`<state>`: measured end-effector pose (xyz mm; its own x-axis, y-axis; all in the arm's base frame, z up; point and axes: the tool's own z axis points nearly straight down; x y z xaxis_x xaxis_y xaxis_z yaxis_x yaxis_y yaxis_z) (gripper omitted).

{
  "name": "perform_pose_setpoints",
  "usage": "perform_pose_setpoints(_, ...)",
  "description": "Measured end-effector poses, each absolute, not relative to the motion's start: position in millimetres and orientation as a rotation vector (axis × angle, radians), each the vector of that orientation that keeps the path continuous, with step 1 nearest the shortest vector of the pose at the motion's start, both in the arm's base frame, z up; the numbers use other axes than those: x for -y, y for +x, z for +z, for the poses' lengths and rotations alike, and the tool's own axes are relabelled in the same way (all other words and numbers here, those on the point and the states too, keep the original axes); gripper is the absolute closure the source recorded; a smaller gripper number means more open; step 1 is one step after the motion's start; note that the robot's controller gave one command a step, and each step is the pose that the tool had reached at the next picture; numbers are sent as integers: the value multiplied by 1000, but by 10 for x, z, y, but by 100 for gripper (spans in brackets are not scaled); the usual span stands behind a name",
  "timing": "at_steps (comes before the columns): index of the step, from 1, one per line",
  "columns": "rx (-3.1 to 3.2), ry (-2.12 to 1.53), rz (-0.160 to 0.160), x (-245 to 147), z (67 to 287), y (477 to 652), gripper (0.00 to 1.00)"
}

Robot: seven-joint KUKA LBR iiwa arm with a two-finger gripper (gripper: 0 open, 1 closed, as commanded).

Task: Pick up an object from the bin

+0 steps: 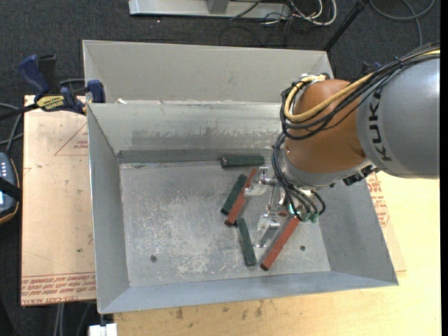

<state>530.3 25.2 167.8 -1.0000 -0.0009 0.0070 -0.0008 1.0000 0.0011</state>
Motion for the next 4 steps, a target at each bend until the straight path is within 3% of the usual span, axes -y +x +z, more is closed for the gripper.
perform_pose_setpoints(1, 3142, 1, -2, -250, 1713, 5321, 0)
perform_pose_setpoints(2, 3149, 119, -1, -164, 1322, 5654, 0)
perform_pose_setpoints(3, 3142, 13, -1, -370, 1040, 5726, 0)
perform_pose_setpoints(4, 3069, 737, -10, 113, 791, 6038, 100)
